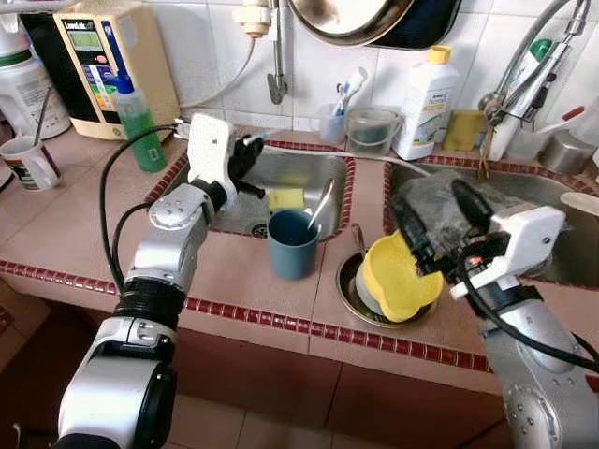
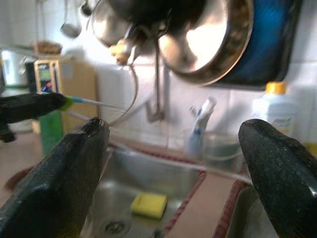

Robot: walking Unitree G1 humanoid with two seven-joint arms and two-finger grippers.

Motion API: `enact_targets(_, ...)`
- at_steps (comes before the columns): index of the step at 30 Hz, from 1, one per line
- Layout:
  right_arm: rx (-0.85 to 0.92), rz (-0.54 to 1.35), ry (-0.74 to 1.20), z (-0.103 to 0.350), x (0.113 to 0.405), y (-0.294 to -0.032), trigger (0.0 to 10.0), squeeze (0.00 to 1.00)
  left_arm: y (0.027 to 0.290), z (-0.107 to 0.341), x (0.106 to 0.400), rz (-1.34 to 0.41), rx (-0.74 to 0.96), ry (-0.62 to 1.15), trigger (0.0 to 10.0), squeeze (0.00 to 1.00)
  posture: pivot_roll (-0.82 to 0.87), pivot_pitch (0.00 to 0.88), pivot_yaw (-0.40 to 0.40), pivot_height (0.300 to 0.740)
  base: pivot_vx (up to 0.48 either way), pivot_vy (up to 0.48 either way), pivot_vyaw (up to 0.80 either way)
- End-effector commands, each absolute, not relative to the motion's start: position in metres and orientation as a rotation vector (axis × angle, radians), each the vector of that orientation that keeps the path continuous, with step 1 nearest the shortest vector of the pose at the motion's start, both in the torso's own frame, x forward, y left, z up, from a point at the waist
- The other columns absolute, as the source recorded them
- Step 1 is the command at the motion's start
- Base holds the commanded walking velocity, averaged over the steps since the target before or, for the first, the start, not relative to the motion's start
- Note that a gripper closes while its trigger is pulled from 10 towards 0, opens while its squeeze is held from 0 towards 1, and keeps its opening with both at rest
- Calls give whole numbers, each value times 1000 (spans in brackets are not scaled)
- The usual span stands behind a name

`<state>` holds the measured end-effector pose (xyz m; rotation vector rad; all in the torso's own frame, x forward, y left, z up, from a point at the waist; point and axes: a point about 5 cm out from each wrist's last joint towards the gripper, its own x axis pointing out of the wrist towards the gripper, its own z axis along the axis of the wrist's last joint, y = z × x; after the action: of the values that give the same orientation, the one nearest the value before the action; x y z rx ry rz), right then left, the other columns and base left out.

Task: Kitchen organization

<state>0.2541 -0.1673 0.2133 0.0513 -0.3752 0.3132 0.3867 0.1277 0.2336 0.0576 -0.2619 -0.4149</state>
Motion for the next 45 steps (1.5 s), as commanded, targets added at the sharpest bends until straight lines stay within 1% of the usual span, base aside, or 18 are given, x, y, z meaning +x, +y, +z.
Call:
enact_targets(1, 58, 297, -404, 219, 254, -168, 10000, 0, 129, 245, 382, -403, 32, -330, 10000, 0, -101, 0, 47, 740, 0, 0, 0)
enact_targets(8, 55, 288, -414, 221, 260, -171, 10000, 0, 131, 243, 372, -393, -20, -349, 10000, 0, -70, 0, 26, 740, 0, 0, 0)
enact_targets(10, 60, 282, -426, 224, 265, -172, 10000, 0, 136, 241, 369, -370, -45, -347, 10000, 0, -55, 0, 18, 740, 0, 0, 0)
enact_targets(15, 75, 299, -432, 225, 269, -167, 10000, 0, 145, 241, 366, -344, -41, -345, 10000, 0, -37, 0, 14, 740, 0, 0, 0)
enact_targets(20, 80, 304, -428, 224, 270, -165, 10000, 0, 146, 243, 365, -342, -41, -344, 10000, 0, -35, 0, 11, 740, 0, 0, 0)
enact_targets(25, 80, 309, -423, 222, 271, -166, 10000, 0, 144, 243, 363, -346, -44, -343, 10000, 0, -46, 0, 3, 740, 0, 0, 0)
enact_targets(35, 75, 304, -417, 220, 267, -167, 10000, 0, 139, 238, 364, -371, -46, -317, 10000, 0, -72, 0, 20, 740, 0, 0, 0)
enact_targets(45, 70, 305, -403, 216, 265, -166, 10000, 0, 133, 239, 365, -401, -52, -315, 10000, 0, -87, 0, 30, 740, 274, 0, 0)
